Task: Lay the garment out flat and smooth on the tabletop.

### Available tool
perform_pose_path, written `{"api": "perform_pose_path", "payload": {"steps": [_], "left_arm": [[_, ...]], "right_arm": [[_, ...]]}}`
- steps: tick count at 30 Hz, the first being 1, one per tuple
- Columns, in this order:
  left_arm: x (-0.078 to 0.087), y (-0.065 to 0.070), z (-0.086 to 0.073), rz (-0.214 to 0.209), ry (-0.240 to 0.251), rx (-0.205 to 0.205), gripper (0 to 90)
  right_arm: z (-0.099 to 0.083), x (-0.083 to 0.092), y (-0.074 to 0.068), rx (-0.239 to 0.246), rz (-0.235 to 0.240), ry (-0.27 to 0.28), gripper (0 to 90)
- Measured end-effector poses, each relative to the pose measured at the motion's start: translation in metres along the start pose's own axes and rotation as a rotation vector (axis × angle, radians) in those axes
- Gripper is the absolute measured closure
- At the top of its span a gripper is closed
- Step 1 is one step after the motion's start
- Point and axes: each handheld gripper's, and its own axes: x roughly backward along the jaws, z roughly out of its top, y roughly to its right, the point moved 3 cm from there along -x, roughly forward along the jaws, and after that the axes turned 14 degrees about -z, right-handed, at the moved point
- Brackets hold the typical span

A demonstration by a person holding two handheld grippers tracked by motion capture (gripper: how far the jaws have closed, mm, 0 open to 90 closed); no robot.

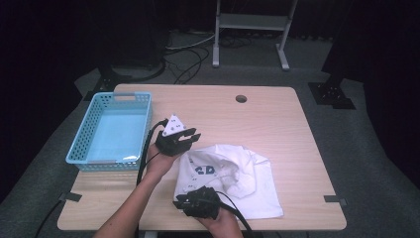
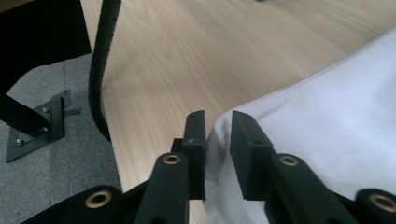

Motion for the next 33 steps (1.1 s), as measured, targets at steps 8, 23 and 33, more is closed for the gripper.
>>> {"api": "perform_pose_path", "payload": {"steps": [8, 23, 33], "left_arm": [[0.010, 0.007, 0.005, -0.019, 0.048, 0.002, 64.0], [0.042, 0.042, -0.007, -0.050, 0.183, 0.068, 52.3], [0.044, 0.093, -0.031, -0.092, 0.193, 0.046, 47.7]], "right_arm": [[0.004, 0.016, -0.004, -0.040, 0.092, 0.098, 58.5], [-0.027, 0.100, 0.062, -0.049, -0.069, 0.200, 46.6], [-0.065, 0.128, 0.118, -0.014, -0.212, 0.151, 46.2]]}}
